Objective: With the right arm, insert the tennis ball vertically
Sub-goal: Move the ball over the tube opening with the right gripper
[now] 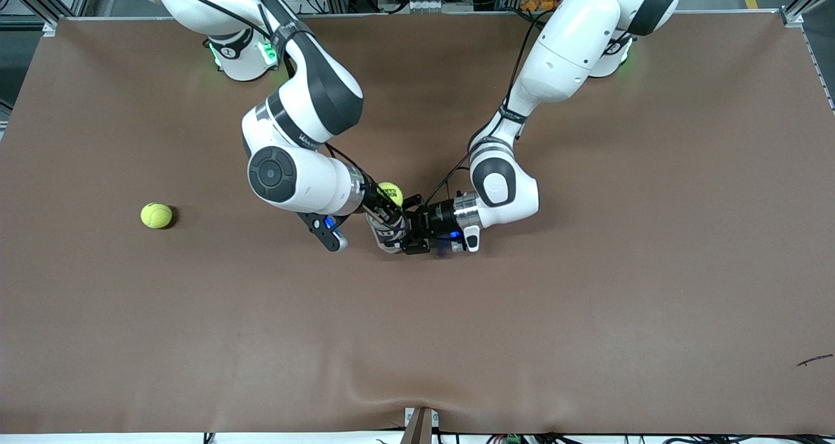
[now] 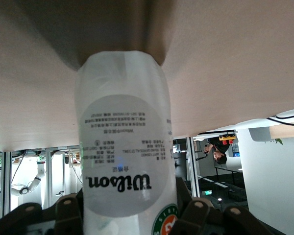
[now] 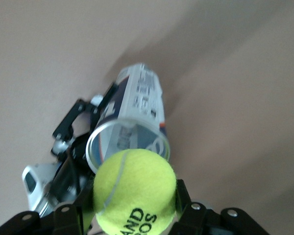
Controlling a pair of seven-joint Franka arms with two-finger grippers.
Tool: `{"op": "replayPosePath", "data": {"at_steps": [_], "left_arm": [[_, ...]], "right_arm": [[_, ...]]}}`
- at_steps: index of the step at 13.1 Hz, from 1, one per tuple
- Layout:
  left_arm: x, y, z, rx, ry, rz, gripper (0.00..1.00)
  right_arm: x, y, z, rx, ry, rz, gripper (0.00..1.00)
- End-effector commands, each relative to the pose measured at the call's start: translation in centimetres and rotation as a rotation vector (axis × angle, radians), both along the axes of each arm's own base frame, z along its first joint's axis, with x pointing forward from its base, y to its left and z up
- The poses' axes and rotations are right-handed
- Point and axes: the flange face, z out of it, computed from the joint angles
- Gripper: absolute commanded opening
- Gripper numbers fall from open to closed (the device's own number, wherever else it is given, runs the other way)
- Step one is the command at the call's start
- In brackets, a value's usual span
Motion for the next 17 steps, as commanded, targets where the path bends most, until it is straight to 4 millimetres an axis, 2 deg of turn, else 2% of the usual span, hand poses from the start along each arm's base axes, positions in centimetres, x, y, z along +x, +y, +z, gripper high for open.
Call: {"op": "replayPosePath", "data": {"at_steps": [1, 3, 5, 8, 11, 13, 15, 17], "left_arm": [[-0.2, -0.2, -1.0, 0.016, -0.012, -0.001, 0.66], [-0.2, -0.2, -1.0, 0.017, -0.024, -0.006, 0.66], [-0.2, -0.1, -1.0, 0.016, -0.024, -0.004, 0.66], [-0.2, -0.2, -1.1, 0.017, -0.026, -0.007, 0.67], [-0.2, -0.3, -1.0, 0.016, -0.028, -0.007, 0.67], [-0.2, -0.2, -1.1, 0.017, -0.029, -0.008, 0.67], [-0.2, -0.2, -1.1, 0.017, -0.029, -0.008, 0.67], [-0.3, -0.3, -1.0, 0.017, -0.031, -0.010, 0.67]], "right_arm": [[-0.2, 0.4, 0.0, -0.043, -0.029, 0.009, 0.56], [-0.2, 0.4, 0.0, -0.043, -0.031, 0.006, 0.59], [-0.2, 0.7, -0.2, -0.040, -0.039, 0.009, 1.00], [-0.3, 1.0, -0.1, -0.037, -0.041, 0.010, 1.00], [0.6, -0.6, 1.5, -0.029, -0.058, -0.007, 1.00], [1.8, -3.6, 3.6, -0.033, -0.072, -0.035, 1.00], [2.7, -8.1, 5.1, -0.102, -0.071, 0.000, 1.00], [4.0, -13.4, 4.8, -0.180, -0.058, 0.062, 1.00]]}}
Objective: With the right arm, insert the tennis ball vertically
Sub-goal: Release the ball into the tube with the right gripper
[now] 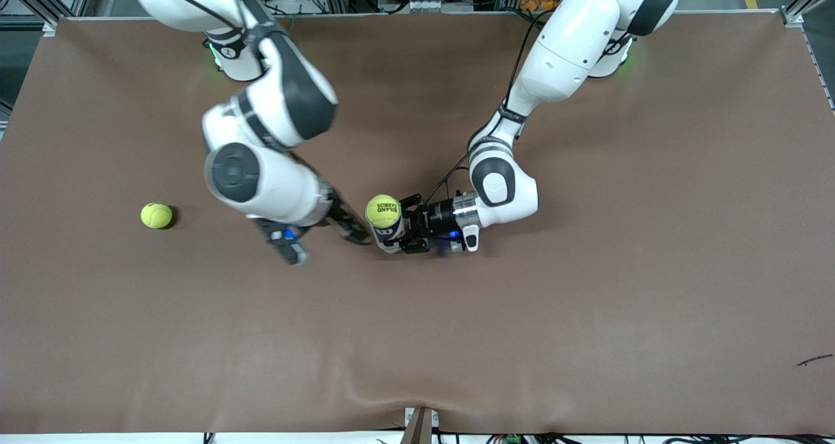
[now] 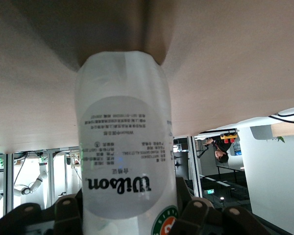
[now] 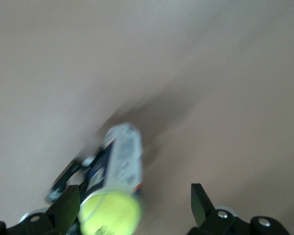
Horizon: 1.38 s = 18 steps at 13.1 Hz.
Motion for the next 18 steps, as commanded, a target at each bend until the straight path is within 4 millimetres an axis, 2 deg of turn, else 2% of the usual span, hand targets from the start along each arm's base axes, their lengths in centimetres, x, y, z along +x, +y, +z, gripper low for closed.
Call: {"op": "replayPosePath", "data": {"at_steps": [1, 3, 6, 8, 11, 14, 16, 18], "left_arm": [[-0.2, -0.2, -1.0, 0.017, -0.020, -0.003, 0.67], [-0.1, -0.1, -1.0, 0.018, -0.026, -0.004, 0.68], [-0.1, -0.1, -1.0, 0.018, -0.026, -0.004, 0.73], [-0.1, -0.1, -1.0, 0.018, -0.026, -0.004, 0.77], [-0.3, -0.2, -1.4, 0.022, -0.021, -0.007, 0.78], [-0.6, -0.4, -1.5, 0.022, -0.020, -0.010, 0.78], [-0.6, -0.4, -1.5, 0.022, -0.020, -0.010, 0.78], [-0.6, -0.4, -1.5, 0.022, -0.020, -0.010, 0.78]], "right_arm": [[1.5, -7.1, 0.6, -0.090, 0.005, 0.026, 1.00], [3.2, -13.7, 0.0, -0.102, 0.023, 0.087, 1.00], [4.2, -25.4, -3.6, -0.047, 0.074, 0.270, 1.00], [3.4, -31.6, -7.6, -0.039, 0.120, 0.358, 1.00], [0.5, -38.7, -14.2, 0.007, 0.139, 0.410, 1.00], [-2.5, -45.0, -18.0, 0.057, 0.148, 0.471, 1.00], [-4.3, -47.7, -19.6, 0.092, 0.164, 0.484, 1.00], [-5.9, -48.4, -21.8, 0.107, 0.166, 0.487, 1.00]]}}
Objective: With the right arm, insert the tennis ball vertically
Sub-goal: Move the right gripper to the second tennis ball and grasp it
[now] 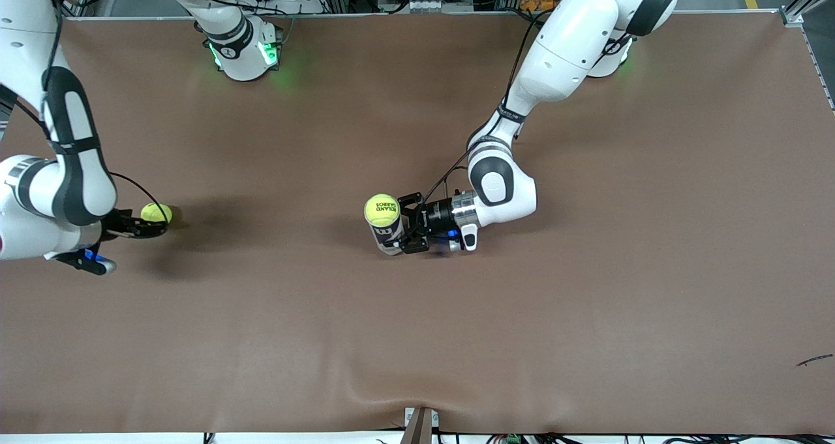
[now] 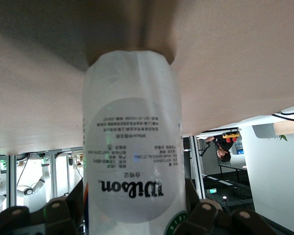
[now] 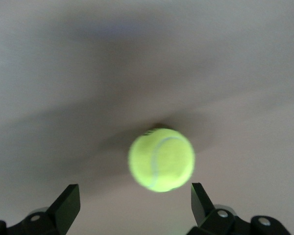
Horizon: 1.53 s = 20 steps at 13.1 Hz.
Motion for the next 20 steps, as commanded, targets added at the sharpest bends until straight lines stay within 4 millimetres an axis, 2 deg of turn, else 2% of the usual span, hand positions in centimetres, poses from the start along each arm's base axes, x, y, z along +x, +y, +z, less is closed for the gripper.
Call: {"op": "replayPosePath", "data": {"at_steps": [1, 3, 6, 8, 9, 10, 12, 15, 16, 17, 20], "left_arm": [[-0.3, -0.1, -1.4, 0.021, -0.009, -0.001, 0.78], [-0.3, -0.1, -1.4, 0.021, -0.009, -0.001, 0.78], [-0.2, 0.0, -1.4, 0.021, -0.009, 0.001, 0.78], [-0.2, -0.1, -1.3, 0.020, -0.011, 0.001, 0.78], [-0.2, -0.1, -1.3, 0.019, -0.009, 0.001, 0.78], [-0.2, 0.0, -1.3, 0.017, -0.007, 0.004, 0.78], [0.0, 0.1, -1.2, 0.014, -0.004, 0.010, 0.78], [0.0, 0.2, -1.3, 0.014, -0.003, 0.014, 0.78], [0.1, 0.3, -1.3, 0.015, -0.004, 0.014, 0.78], [0.0, 0.2, -1.3, 0.015, -0.004, 0.011, 0.78], [-0.1, 0.1, -1.4, 0.018, -0.006, 0.006, 0.78]], "right_arm": [[-2.5, 0.3, -2.1, 0.009, 0.000, 0.032, 1.00], [-3.8, 0.6, -3.9, 0.014, 0.010, 0.031, 1.00], [-3.8, 0.6, -4.2, 0.014, 0.010, 0.030, 1.00], [-3.6, 0.6, -4.0, 0.016, 0.004, 0.025, 0.64], [-3.3, 0.8, -3.7, 0.017, -0.004, 0.023, 0.54], [-2.6, 0.9, -3.0, 0.015, -0.020, 0.026, 0.50], [-0.7, 1.7, -0.5, 0.007, -0.051, 0.043, 0.50], [3.5, 6.4, 5.8, -0.008, -0.040, 0.066, 0.48], [4.1, 8.0, 6.6, -0.021, -0.038, 0.061, 0.48], [4.4, 9.2, 6.5, -0.029, -0.044, 0.067, 0.48], [5.8, 5.9, 6.2, -0.071, -0.172, 0.099, 0.53]]}}
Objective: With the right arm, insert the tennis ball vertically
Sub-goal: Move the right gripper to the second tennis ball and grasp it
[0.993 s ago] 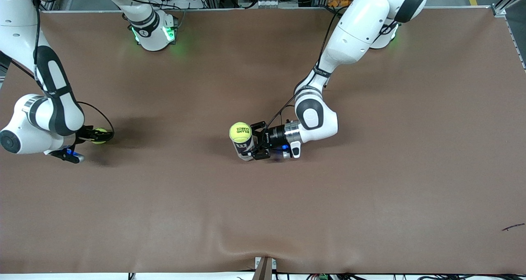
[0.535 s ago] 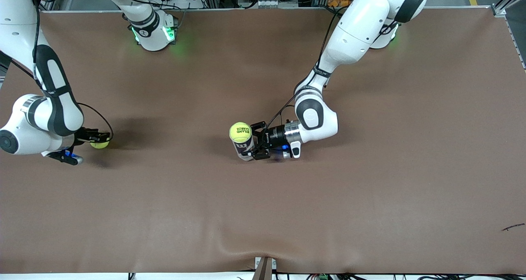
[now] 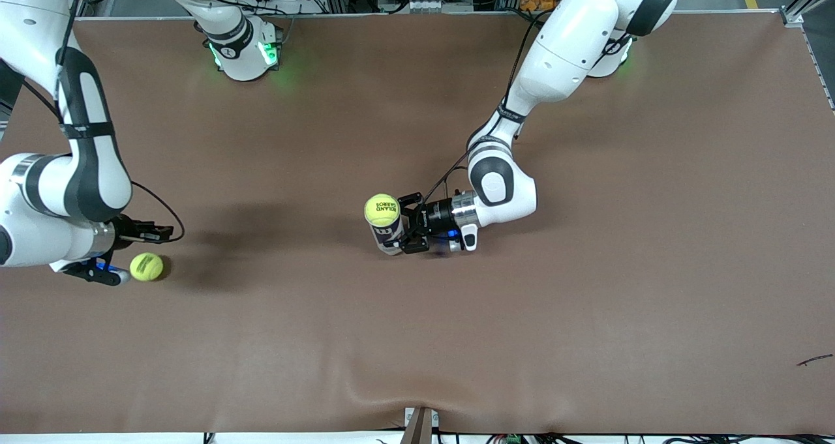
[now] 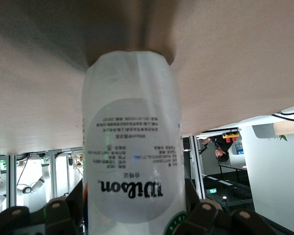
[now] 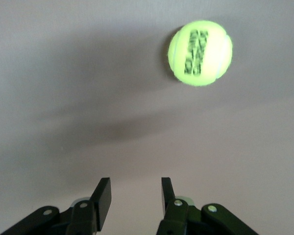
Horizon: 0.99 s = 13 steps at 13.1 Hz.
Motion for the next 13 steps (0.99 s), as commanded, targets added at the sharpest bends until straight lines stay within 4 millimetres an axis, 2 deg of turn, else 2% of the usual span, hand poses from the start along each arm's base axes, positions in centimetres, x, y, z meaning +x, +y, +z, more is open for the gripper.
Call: {"op": "replayPosePath", "data": {"at_steps": [1, 3, 6, 9, 13], "left_arm": [[-0.2, 0.0, -1.4, 0.019, -0.006, 0.004, 0.78], [-0.2, 0.0, -1.4, 0.019, -0.007, 0.001, 0.78], [-0.2, 0.0, -1.4, 0.020, -0.009, 0.001, 0.78], [-0.3, -0.1, -1.5, 0.020, -0.007, -0.001, 0.78], [-0.4, -0.1, -1.7, 0.023, -0.006, -0.001, 0.78]], "right_arm": [[1.3, -3.6, -1.1, -0.043, -0.093, 0.066, 0.58], [3.1, -5.0, -1.3, -0.061, -0.160, 0.108, 0.60], [5.6, -7.6, -3.0, -0.087, -0.248, 0.176, 0.60], [7.3, -7.9, -5.0, -0.115, -0.384, 0.206, 0.60], [8.6, -8.1, -6.7, -0.145, -0.523, 0.226, 0.60]]}}
